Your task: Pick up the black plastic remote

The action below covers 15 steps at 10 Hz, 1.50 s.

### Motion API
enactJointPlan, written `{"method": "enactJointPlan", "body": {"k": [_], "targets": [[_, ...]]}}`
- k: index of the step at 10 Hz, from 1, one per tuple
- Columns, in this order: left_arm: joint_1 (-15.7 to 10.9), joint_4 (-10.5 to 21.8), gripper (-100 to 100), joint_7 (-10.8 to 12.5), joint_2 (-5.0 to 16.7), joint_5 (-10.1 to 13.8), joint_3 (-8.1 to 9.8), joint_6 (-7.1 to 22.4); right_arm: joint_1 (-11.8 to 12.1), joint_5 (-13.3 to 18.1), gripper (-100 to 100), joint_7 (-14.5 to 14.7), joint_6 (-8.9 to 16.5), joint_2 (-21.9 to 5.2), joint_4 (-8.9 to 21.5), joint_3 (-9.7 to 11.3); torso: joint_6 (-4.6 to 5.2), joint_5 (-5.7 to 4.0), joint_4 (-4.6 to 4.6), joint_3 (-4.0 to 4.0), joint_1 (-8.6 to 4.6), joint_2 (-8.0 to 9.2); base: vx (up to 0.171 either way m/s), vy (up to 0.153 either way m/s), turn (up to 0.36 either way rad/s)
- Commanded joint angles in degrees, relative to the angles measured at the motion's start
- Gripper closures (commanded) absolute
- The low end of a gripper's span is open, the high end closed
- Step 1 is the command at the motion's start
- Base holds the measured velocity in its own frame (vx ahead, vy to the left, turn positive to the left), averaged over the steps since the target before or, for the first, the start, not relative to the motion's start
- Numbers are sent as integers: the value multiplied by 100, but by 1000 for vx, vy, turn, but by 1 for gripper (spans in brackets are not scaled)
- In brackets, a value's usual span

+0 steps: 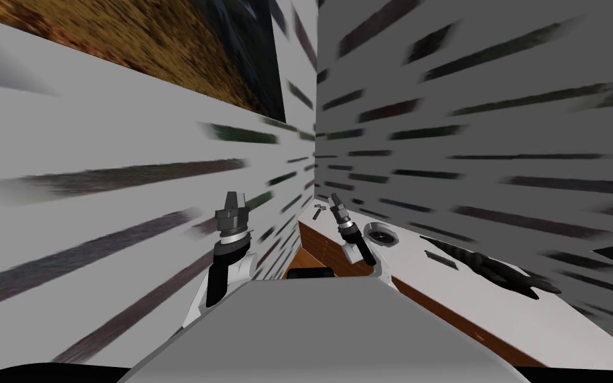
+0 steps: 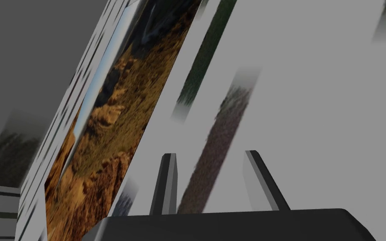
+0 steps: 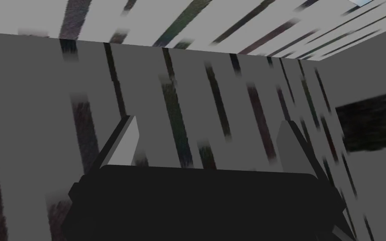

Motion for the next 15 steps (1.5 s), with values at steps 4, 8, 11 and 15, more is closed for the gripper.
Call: {"method": "enactJointPlan", "body": {"k": [4, 8, 11, 15], "targets": [[0, 0, 0, 0, 0, 0, 0, 0, -561, 209, -100, 333, -297, -542, 689, 590, 0, 0, 0, -1, 1, -3, -20, -2, 217], [2, 0, 0, 0, 0, 0, 1, 0, -980, 406, -100, 618, -517, -991, 1235, 1072, 8, -1, -1, -3, -4, -5, -12, -3, 187], [2, 0, 0, 0, 0, 0, 1, 0, -1370, 635, -100, 935, -728, -1456, 1733, 1571, 7, -1, -2, -5, -3, -9, -5, 0, 229], [2, 0, 0, 0, 0, 0, 1, 0, -1718, 892, -100, 1276, -925, -1911, 2327, 2123, 10, -1, -2, -5, -5, -9, -2, -6, 198]]}}
